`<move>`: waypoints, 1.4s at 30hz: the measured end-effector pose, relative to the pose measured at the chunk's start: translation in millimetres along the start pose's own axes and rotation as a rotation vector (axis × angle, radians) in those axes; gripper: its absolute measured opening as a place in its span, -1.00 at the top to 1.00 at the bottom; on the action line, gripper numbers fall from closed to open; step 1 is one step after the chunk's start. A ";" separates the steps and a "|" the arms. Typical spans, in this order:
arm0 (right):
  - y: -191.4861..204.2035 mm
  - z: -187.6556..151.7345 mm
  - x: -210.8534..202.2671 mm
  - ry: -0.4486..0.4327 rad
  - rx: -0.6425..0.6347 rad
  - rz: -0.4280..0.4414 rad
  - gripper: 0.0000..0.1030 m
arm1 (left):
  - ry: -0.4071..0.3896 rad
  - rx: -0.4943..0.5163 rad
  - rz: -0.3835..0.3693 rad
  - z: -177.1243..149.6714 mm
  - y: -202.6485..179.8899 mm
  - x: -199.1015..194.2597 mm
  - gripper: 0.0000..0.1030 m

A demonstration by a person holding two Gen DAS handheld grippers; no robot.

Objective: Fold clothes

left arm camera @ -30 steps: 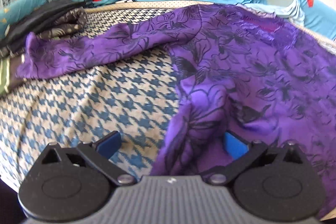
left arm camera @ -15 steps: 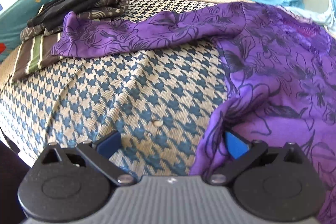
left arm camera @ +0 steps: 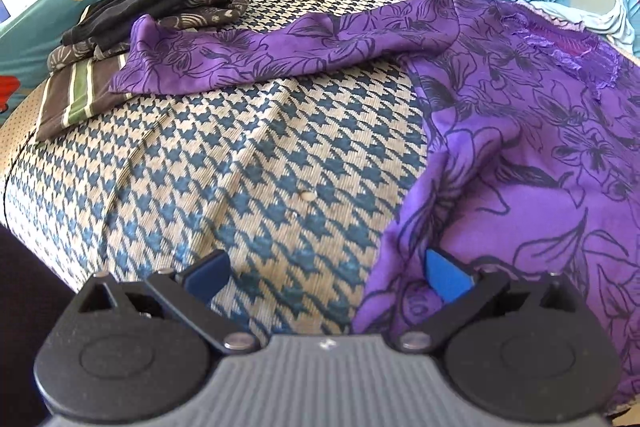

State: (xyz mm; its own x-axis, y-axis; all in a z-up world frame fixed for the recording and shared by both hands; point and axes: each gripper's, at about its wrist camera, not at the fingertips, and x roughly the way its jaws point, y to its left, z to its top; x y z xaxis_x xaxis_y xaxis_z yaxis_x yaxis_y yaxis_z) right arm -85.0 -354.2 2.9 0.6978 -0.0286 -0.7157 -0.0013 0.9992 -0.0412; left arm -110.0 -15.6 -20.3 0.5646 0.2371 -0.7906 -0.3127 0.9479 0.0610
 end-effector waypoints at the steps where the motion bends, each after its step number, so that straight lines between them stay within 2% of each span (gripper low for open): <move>1: 1.3 -1.2 -2.6 -0.003 0.002 0.014 -0.71 | -0.010 0.004 -0.005 -1.6 -0.9 -2.7 -1.00; 4: 7.4 -4.9 -12.3 -0.044 0.006 0.083 -0.71 | -0.056 0.032 -0.041 -2.5 -7.7 -10.3 -1.00; 9: 32.4 -7.7 -18.7 -0.097 -0.067 0.151 -0.71 | -0.156 0.097 -0.120 -2.8 -26.8 -22.9 -1.00; 12: 47.3 -9.3 -22.5 -0.129 -0.111 0.192 -0.71 | -0.177 0.128 -0.150 0.3 -43.3 -21.1 -1.00; 17: 68.9 -11.4 -17.1 -0.142 -0.181 0.200 -0.71 | -0.160 0.157 -0.184 4.8 -65.7 -10.0 -1.00; 21: 74.6 -15.7 -8.4 -0.092 -0.198 0.205 -0.71 | -0.136 0.189 -0.167 -1.8 -75.4 -3.0 -1.00; 30: 72.8 -24.3 -6.8 -0.037 -0.209 0.224 -0.83 | -0.116 0.235 -0.171 -18.1 -74.6 -10.6 -1.00; 42: 72.8 -34.0 -15.3 -0.007 -0.211 0.215 -0.86 | -0.088 0.244 -0.172 -32.2 -73.0 -21.4 -1.00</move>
State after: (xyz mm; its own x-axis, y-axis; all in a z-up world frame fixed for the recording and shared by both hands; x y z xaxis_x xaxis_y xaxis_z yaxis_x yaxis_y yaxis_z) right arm -120.1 -282.0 -12.8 0.6701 0.1835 -0.7192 -0.2978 0.9540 -0.0340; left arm -123.9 -96.8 -27.5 0.6607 0.0758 -0.7468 -0.0201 0.9963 0.0834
